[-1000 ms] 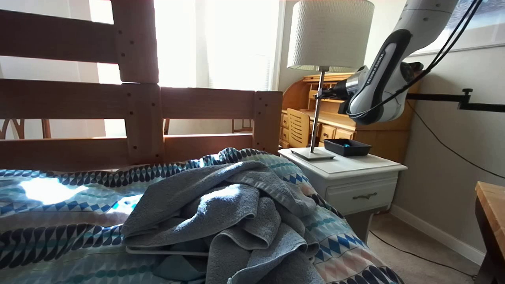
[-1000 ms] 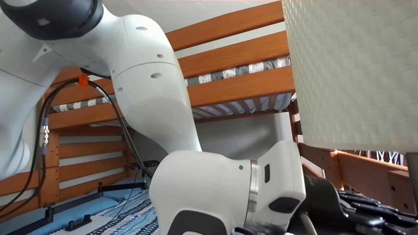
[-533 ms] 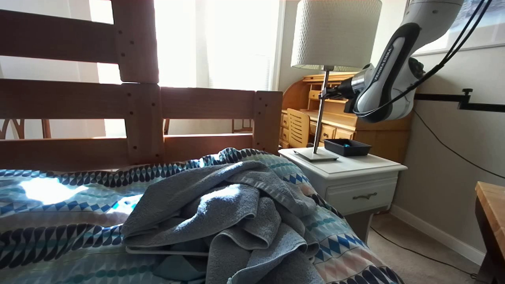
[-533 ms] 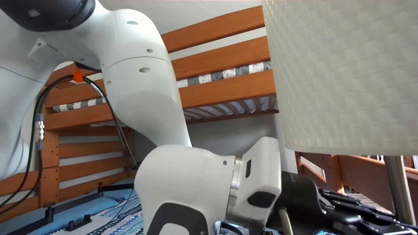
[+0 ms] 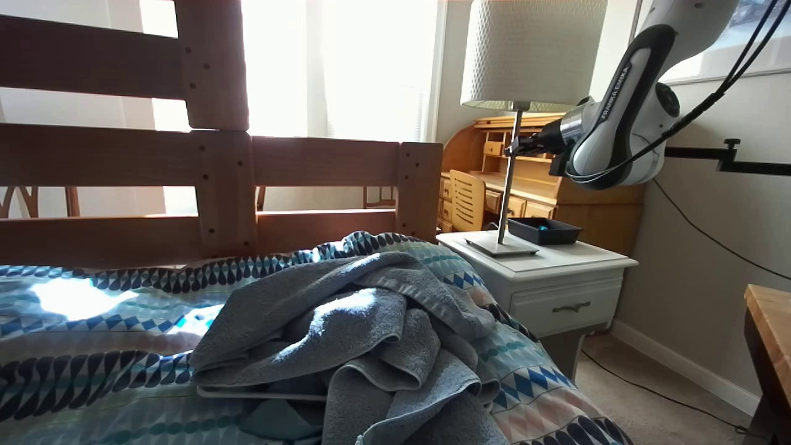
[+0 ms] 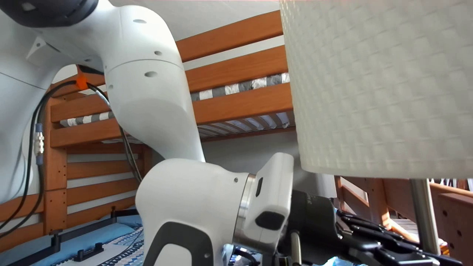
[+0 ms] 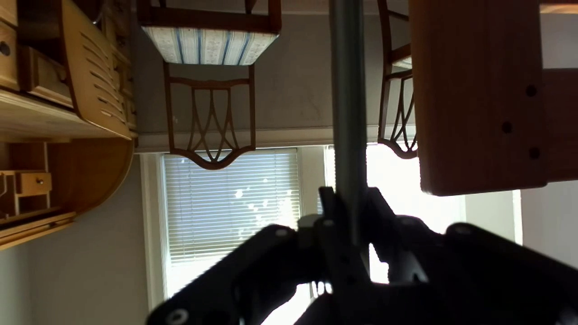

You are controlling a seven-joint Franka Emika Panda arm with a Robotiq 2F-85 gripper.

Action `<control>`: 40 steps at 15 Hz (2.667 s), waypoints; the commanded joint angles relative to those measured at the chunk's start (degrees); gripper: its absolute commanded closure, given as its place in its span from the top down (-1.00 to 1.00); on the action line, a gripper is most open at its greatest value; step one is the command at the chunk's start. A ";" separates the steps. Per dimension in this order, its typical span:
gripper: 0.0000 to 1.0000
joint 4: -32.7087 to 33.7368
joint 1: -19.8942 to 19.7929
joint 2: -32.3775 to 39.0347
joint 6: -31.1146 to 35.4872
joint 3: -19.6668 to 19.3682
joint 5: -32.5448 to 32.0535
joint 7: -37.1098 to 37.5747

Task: Move the lamp forward

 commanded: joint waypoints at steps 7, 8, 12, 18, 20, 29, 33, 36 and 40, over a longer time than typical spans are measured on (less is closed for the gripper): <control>-0.90 -6.46 0.83 -6.20 0.75 0.46 0.91 -0.81; -0.90 -6.88 0.83 -6.60 0.65 0.44 0.71 -0.83; -0.90 -8.57 0.75 -8.12 -0.57 0.47 -0.28 -0.76; -0.90 -10.90 0.18 -10.00 -1.60 0.54 -3.73 -0.49; -0.90 -11.13 0.12 -10.01 -1.36 0.44 -4.36 -0.66; -0.90 -10.81 -1.52 -8.66 -0.53 -0.39 -10.84 -1.59; -0.90 -10.10 -2.66 -7.71 0.70 -0.71 -14.15 -1.92; -0.90 -10.24 -2.97 -7.76 0.54 -0.84 -14.96 -2.10; -0.09 -10.21 -2.93 -7.69 0.26 -0.83 -14.69 -2.12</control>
